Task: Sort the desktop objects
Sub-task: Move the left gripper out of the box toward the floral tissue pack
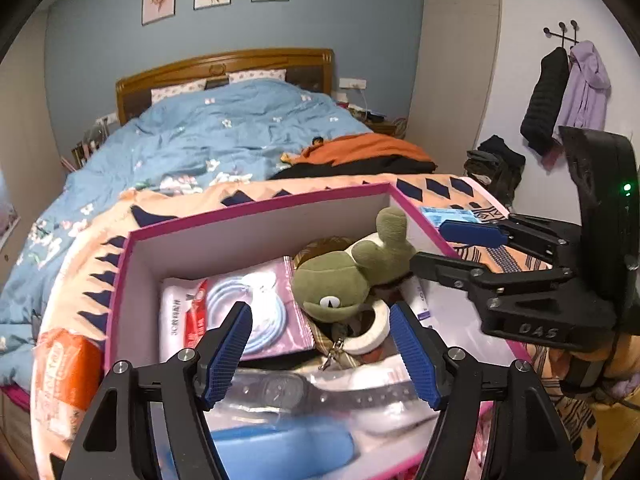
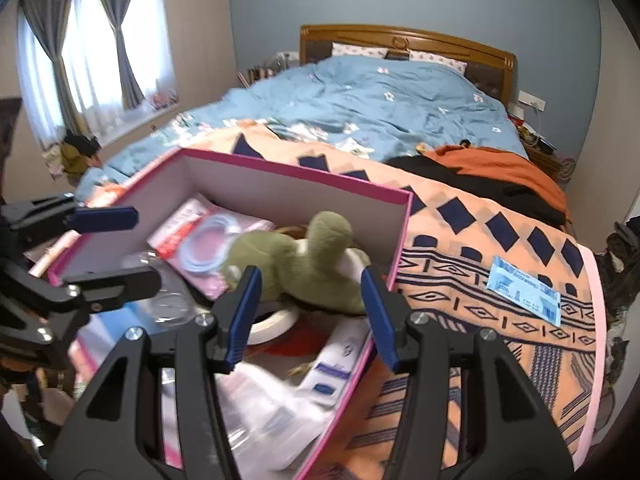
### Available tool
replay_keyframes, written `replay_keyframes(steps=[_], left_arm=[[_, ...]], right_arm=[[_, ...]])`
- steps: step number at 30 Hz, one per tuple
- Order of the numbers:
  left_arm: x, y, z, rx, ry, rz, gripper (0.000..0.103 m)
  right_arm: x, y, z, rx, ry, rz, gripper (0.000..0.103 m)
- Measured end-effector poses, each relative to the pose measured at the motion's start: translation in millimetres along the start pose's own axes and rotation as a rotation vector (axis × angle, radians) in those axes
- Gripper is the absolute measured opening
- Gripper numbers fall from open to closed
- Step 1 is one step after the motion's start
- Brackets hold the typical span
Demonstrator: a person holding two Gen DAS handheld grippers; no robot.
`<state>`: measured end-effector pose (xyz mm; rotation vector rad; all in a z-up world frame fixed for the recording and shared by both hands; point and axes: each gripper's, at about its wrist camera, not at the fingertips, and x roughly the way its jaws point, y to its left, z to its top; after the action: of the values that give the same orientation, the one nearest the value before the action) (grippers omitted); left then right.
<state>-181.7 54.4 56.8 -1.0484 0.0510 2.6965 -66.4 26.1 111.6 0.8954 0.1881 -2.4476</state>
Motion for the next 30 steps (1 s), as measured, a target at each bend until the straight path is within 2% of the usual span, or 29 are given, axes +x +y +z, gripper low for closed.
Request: replay_keyframes(steps=[2,8,14,17,23,30], left_arm=[[-13,-2,-5,0.010,-0.021,-0.010,0.073],[-52,-14,-30,0.058,-0.065,-0.017,0.074],[-78,-30,-60,0.118,-0.062,-0.058,0.074],[-81,-38,-74,0.134,-0.044,-0.065,0.075],[-63,-56,-107,0.160,0.067,-0.098,0.075],[-42,-65,-128,0.115,0.174,-0.143,0.075]], right_arm=[[-15,4,-3,0.007,-0.029,0.020,0.059],[-68,23,-23,-0.005,-0.110,0.094,0.062],[-104,44,-60,-0.022,-0.123,0.190,0.063],[-109,53,-83,-0.015,-0.097,0.222,0.063],[-102,60,-126,0.046,-0.026,0.252,0.063],[-81,57,-161,0.155,0.053,0.272,0.063]])
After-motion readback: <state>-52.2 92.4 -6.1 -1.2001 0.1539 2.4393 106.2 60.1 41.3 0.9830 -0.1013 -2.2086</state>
